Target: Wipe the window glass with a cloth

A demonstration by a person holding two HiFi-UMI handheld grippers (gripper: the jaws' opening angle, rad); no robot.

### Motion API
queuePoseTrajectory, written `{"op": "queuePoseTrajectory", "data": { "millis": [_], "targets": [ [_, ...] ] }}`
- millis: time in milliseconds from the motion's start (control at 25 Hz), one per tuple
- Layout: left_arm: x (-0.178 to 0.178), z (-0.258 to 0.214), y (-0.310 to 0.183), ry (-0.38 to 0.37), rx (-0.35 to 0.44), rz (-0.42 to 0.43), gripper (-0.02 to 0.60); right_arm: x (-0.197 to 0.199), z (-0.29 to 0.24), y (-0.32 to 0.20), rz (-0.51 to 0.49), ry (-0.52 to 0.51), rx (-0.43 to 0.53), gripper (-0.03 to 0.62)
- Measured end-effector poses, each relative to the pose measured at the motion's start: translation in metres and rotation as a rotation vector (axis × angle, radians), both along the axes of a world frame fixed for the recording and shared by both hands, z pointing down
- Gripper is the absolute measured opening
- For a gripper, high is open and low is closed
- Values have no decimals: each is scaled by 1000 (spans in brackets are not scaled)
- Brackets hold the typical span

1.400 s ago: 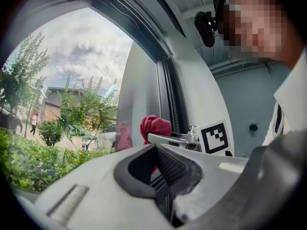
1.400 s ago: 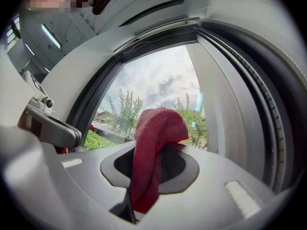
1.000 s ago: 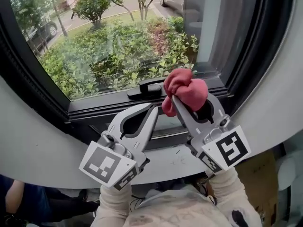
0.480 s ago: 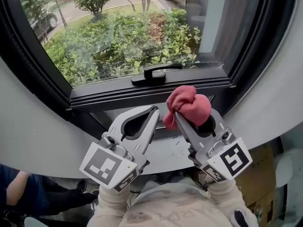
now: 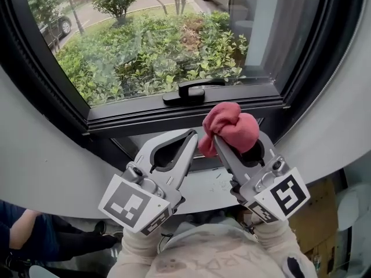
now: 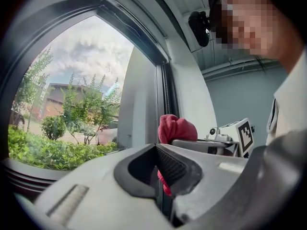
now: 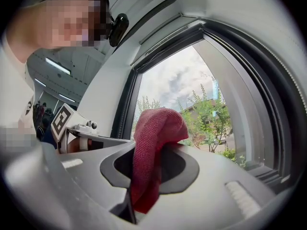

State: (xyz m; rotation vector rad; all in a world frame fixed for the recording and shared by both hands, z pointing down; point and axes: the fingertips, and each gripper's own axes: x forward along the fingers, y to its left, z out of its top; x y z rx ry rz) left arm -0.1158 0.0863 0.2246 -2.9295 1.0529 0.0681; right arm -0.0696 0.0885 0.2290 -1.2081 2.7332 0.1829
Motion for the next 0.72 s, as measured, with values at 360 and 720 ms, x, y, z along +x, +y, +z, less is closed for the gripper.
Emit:
{"op": "queuePoseTrajectory", "data": {
  "millis": [360, 720],
  "targets": [
    [-6, -4, -4, 5, 7, -14, 2, -8, -1, -5, -25, -7, -4, 109],
    [-8, -5, -8, 4, 13, -24, 2, -9, -3, -7, -36, -22, 2, 109]
  ]
}}
